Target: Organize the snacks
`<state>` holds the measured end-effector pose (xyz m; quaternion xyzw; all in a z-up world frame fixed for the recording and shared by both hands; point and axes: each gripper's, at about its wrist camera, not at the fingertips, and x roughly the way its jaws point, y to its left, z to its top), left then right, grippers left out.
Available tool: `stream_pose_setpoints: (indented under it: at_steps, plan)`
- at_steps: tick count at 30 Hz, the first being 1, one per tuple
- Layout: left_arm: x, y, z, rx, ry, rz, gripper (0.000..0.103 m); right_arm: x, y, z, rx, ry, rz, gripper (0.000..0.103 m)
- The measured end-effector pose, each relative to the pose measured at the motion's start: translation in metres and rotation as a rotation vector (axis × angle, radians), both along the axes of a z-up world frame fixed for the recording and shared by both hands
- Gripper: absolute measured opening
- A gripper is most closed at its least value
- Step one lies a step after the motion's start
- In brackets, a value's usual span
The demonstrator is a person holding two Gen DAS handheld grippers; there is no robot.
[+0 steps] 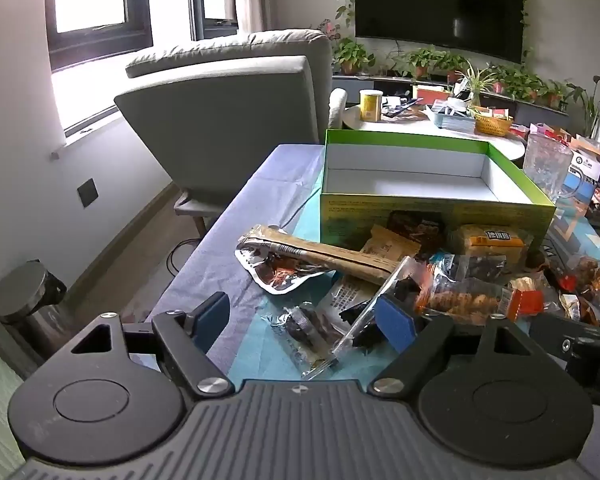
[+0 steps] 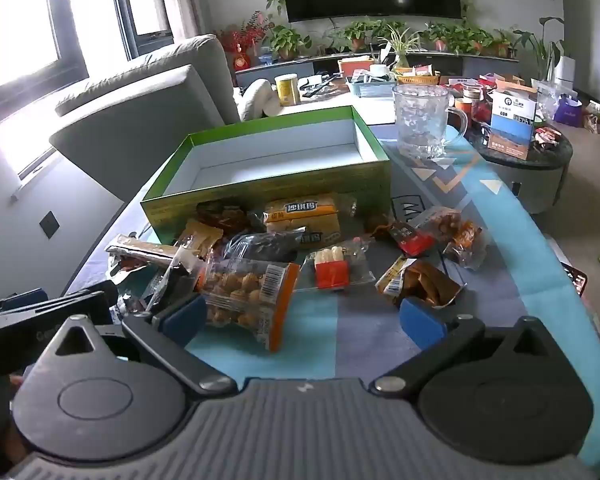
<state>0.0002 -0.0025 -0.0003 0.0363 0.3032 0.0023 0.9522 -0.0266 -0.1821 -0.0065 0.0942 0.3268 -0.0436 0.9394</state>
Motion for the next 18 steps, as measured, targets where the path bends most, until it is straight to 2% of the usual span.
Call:
stream_pose_setpoints:
  at_steps: [4,18]
  plan:
    - [-0.003,-0.002,0.001,-0.008,0.002,-0.024,0.079,0.0,0.001,0.0,0.007,0.003,0.002,0.083]
    - [-0.002,0.005,-0.01,-0.021,0.047,-0.01,0.079,0.0,0.002,-0.005,0.016,0.018,-0.007,0.083]
